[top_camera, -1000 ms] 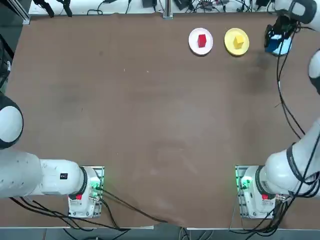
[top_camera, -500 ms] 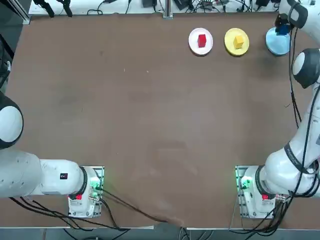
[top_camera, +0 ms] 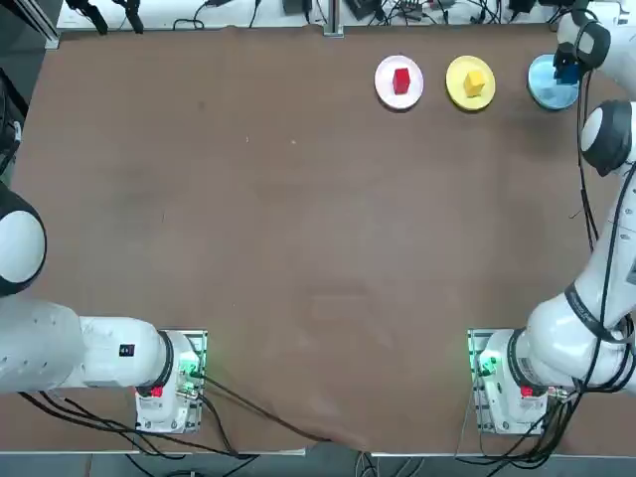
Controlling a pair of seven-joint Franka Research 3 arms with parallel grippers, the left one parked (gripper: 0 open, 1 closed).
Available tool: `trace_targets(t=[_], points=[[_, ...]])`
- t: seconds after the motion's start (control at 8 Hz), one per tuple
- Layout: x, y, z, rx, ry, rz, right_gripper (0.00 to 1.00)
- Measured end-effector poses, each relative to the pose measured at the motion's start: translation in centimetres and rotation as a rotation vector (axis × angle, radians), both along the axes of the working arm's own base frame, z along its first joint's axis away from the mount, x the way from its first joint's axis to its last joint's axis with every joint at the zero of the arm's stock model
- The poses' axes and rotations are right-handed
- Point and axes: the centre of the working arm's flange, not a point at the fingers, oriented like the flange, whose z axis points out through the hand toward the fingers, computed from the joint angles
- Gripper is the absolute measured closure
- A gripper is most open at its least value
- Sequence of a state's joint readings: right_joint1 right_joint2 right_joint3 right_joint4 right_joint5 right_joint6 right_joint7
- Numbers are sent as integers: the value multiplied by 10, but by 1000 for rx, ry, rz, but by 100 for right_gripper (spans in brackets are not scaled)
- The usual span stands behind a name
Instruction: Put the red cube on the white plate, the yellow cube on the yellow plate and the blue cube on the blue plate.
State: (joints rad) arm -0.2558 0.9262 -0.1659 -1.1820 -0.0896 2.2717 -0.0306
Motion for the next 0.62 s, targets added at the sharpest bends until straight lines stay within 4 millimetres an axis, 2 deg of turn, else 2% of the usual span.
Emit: trace_targets(t=[0.62], points=[[-5, 3, -15, 13, 26, -1, 31]])
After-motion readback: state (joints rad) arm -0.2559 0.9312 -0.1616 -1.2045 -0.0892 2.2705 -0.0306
